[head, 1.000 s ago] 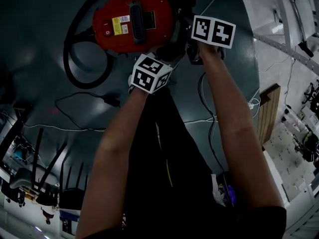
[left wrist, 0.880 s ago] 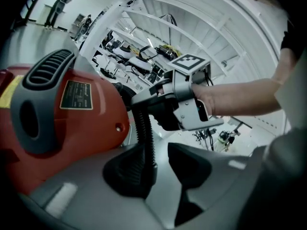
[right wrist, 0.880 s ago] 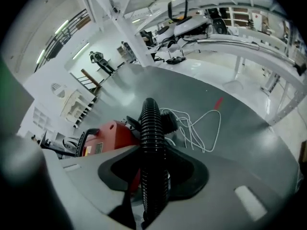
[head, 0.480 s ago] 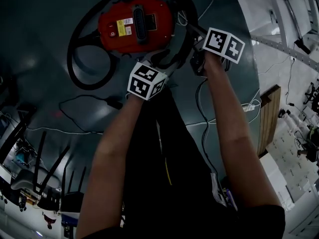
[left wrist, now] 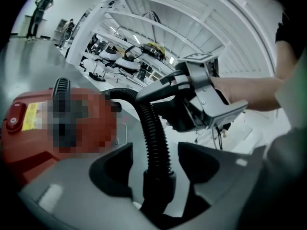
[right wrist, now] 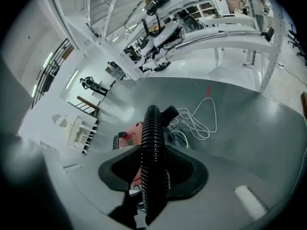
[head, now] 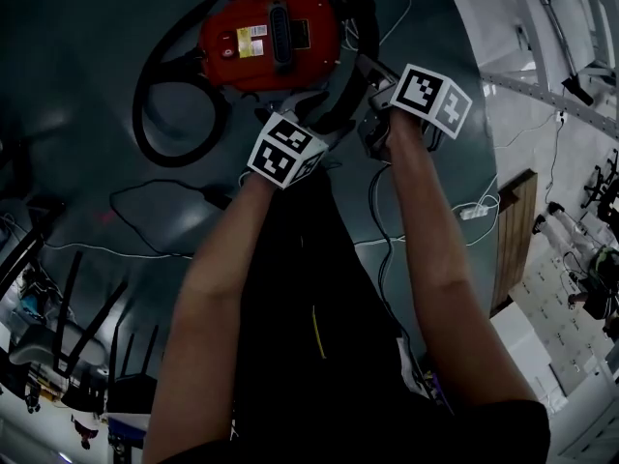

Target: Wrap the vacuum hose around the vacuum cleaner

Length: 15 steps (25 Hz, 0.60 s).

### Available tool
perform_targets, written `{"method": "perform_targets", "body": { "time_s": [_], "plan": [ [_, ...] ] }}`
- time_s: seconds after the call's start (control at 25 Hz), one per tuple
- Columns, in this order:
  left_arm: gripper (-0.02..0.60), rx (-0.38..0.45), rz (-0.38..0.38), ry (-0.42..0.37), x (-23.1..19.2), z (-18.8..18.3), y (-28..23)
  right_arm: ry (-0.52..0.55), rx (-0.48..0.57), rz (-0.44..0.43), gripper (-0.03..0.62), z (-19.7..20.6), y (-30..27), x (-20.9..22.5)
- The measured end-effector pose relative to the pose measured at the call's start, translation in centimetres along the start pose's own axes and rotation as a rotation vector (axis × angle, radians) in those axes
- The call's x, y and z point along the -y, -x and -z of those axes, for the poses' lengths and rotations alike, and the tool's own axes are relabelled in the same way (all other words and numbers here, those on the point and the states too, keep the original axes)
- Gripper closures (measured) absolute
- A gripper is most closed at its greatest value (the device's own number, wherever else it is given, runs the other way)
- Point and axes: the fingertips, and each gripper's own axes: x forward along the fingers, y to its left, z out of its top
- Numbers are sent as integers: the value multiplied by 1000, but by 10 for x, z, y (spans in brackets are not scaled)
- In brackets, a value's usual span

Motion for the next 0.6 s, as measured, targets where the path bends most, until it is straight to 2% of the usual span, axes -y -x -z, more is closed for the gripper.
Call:
{"method": "perform_targets", "body": {
  "time_s": [0.28,0.32,0.4,0.48,0.6],
  "plan": [
    [281,-114,72,-169,13,4,-12,-77,39,-27,439,11,21,-13],
    [292,-131,84,-197,16,5,-12,-99,41,-40,439,13,24,-15],
    [357,-170,107,-249,22,10,-11,-139,47,-67,439,19,29,-19],
    [370,-200,132,-248,26,16,-9,-131,51,-80,439,22,32,-19],
    [380,-217,160,-197,29,20,-7,-53,23,-94,434,26,31,-19]
  ]
}}
